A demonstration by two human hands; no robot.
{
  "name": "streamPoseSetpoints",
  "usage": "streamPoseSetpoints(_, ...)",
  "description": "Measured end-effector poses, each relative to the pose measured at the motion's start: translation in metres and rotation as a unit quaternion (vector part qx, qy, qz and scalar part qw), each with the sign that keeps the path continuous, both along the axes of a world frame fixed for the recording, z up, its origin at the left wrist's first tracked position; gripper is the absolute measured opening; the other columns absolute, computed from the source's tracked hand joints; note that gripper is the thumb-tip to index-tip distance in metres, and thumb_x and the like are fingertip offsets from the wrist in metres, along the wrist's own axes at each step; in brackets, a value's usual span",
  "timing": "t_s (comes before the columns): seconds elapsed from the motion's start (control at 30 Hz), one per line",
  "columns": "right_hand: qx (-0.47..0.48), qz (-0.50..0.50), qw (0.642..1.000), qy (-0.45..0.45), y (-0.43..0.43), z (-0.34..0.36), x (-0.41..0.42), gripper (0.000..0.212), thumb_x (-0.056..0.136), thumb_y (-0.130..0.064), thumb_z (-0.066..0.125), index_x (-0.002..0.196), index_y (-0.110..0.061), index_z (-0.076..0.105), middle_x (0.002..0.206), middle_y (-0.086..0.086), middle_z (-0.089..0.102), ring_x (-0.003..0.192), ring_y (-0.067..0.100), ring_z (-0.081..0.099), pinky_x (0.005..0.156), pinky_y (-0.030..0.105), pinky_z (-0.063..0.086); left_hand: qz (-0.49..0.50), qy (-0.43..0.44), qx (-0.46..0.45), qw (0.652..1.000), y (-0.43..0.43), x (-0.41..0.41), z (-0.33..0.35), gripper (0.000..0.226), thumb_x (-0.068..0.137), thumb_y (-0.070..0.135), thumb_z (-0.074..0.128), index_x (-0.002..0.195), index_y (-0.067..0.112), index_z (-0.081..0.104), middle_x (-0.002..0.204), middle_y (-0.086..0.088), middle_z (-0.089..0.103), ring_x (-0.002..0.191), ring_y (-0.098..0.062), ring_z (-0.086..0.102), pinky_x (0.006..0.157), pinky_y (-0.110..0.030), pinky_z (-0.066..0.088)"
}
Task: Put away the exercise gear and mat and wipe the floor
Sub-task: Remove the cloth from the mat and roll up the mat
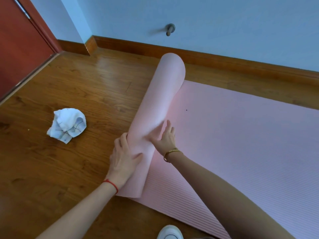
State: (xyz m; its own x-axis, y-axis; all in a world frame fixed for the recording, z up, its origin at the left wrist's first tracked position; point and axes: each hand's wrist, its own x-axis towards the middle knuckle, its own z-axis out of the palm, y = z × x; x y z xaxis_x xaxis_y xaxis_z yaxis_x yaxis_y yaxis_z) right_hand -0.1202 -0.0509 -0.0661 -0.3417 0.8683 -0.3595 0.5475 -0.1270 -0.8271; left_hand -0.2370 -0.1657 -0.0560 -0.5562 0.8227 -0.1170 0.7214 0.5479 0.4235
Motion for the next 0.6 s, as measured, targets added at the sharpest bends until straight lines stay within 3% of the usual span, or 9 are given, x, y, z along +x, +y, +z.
streamPoseSetpoints(0.1, 0.264, 0.044, 0.961, -0.062, 0.0, 0.015, 0.005, 0.08, 0.08, -0.024, 0.052, 0.153, -0.024, 0.02, 0.151, 0.006, 0.03, 0.135, 0.03, 0.029, 0.109, 0.04, 0.029, -0.027, 0.039, -0.007, 0.999, -0.001, 0.024, -0.005, 0.097, 0.077, 0.044, 0.078, 0.15, 0.01, 0.024, 0.146, -0.014, 0.036, 0.123, -0.036, 0.053, 0.095, -0.046, 0.05)
streamPoseSetpoints(0.2, 0.365, 0.144, 0.91, -0.136, 0.01, 0.021, 0.011, 0.053, 0.086, -0.037, 0.039, 0.137, -0.026, 0.05, 0.15, 0.005, 0.039, 0.137, 0.034, 0.032, 0.114, 0.05, 0.026, -0.063, 0.034, -0.013, 0.997, -0.003, 0.039, -0.007, 0.098, 0.076, 0.059, 0.072, 0.149, 0.011, 0.028, 0.144, -0.014, 0.037, 0.127, -0.034, 0.046, 0.1, -0.047, 0.045)
streamPoseSetpoints(0.3, 0.351, 0.157, 0.905, -0.183, 0.02, 0.02, 0.026, 0.051, 0.089, -0.045, 0.026, 0.115, -0.023, 0.065, 0.136, 0.005, 0.052, 0.128, 0.036, 0.042, 0.111, 0.055, 0.027, -0.05, -0.045, 0.024, 0.997, -0.002, 0.035, 0.002, 0.081, 0.075, 0.073, 0.052, 0.135, 0.02, 0.048, 0.133, -0.006, 0.046, 0.118, -0.028, 0.049, 0.097, -0.045, 0.047)
streamPoseSetpoints(0.43, 0.323, 0.163, 0.907, -0.217, 0.032, 0.021, 0.057, 0.042, 0.098, -0.042, 0.03, 0.116, -0.026, 0.064, 0.134, -0.001, 0.053, 0.134, 0.032, 0.034, 0.114, 0.048, 0.021, 0.002, -0.147, 0.119, 0.982, 0.008, 0.014, 0.009, 0.038, 0.089, 0.044, 0.064, 0.116, 0.018, 0.062, 0.115, -0.005, 0.058, 0.108, -0.027, 0.059, 0.093, -0.035, 0.048)
streamPoseSetpoints(0.53, 0.283, 0.146, 0.92, -0.229, 0.039, 0.024, 0.077, 0.035, 0.1, -0.039, 0.036, 0.117, -0.027, 0.064, 0.136, -0.004, 0.054, 0.136, 0.028, 0.032, 0.113, 0.043, 0.02, 0.039, -0.186, -0.009, 0.982, 0.017, 0.001, 0.004, 0.06, 0.087, 0.048, 0.07, 0.135, 0.017, 0.054, 0.134, -0.007, 0.056, 0.126, -0.027, 0.052, 0.106, -0.039, 0.041)
streamPoseSetpoints(0.6, 0.252, 0.151, 0.929, -0.226, 0.042, 0.026, 0.089, 0.035, 0.101, -0.04, 0.036, 0.116, -0.027, 0.065, 0.138, -0.006, 0.054, 0.135, 0.027, 0.032, 0.11, 0.042, 0.024, 0.07, -0.301, -0.098, 0.946, 0.02, 0.0, 0.003, 0.086, 0.077, 0.066, 0.07, 0.144, 0.017, 0.047, 0.135, -0.001, 0.056, 0.126, -0.024, 0.055, 0.104, -0.036, 0.044)
